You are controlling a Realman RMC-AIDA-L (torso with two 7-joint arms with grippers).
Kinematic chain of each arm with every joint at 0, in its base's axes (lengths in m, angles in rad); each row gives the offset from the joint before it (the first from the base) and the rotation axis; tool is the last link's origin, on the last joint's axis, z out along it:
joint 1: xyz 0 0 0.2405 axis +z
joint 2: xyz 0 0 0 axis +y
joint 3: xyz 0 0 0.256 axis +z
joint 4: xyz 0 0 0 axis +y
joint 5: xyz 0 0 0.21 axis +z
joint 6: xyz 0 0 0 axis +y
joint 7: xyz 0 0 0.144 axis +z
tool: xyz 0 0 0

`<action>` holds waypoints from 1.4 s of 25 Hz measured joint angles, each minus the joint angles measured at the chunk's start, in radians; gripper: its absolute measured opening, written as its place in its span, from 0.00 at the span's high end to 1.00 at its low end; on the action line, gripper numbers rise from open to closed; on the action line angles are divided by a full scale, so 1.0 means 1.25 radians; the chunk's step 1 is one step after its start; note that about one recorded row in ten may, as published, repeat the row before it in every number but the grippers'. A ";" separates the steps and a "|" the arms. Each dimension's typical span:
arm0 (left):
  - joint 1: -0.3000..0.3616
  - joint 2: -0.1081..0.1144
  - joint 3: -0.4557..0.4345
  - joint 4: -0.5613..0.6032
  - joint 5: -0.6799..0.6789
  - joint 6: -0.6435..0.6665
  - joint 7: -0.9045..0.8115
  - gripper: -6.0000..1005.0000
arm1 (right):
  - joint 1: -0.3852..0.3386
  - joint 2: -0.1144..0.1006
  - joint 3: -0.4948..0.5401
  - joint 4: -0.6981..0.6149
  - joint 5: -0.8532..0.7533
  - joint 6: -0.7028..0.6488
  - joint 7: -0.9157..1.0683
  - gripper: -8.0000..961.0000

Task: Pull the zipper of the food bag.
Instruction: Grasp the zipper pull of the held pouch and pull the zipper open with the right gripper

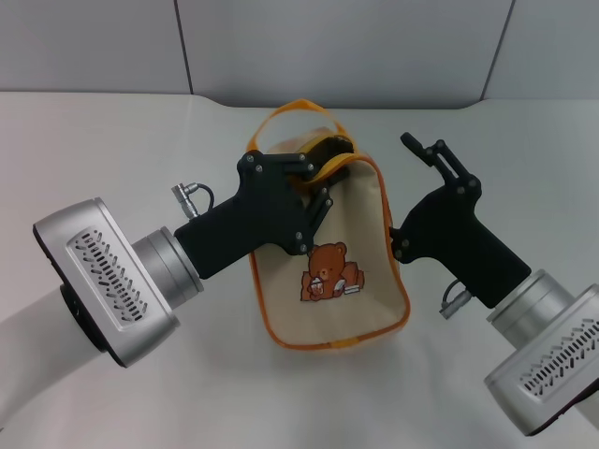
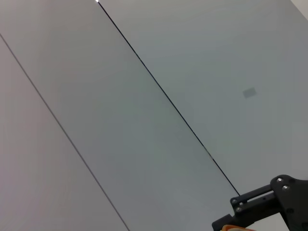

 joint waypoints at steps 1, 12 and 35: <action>0.000 0.000 0.000 0.000 0.000 0.000 0.000 0.91 | 0.001 0.000 0.000 0.001 0.000 0.000 0.000 0.16; 0.001 0.000 0.000 0.000 0.000 -0.002 0.000 0.91 | 0.002 0.000 -0.008 0.006 -0.005 -0.001 -0.039 0.28; -0.003 -0.001 -0.006 0.000 0.000 -0.012 -0.011 0.91 | -0.081 0.000 -0.036 0.014 -0.006 -0.003 -0.065 0.98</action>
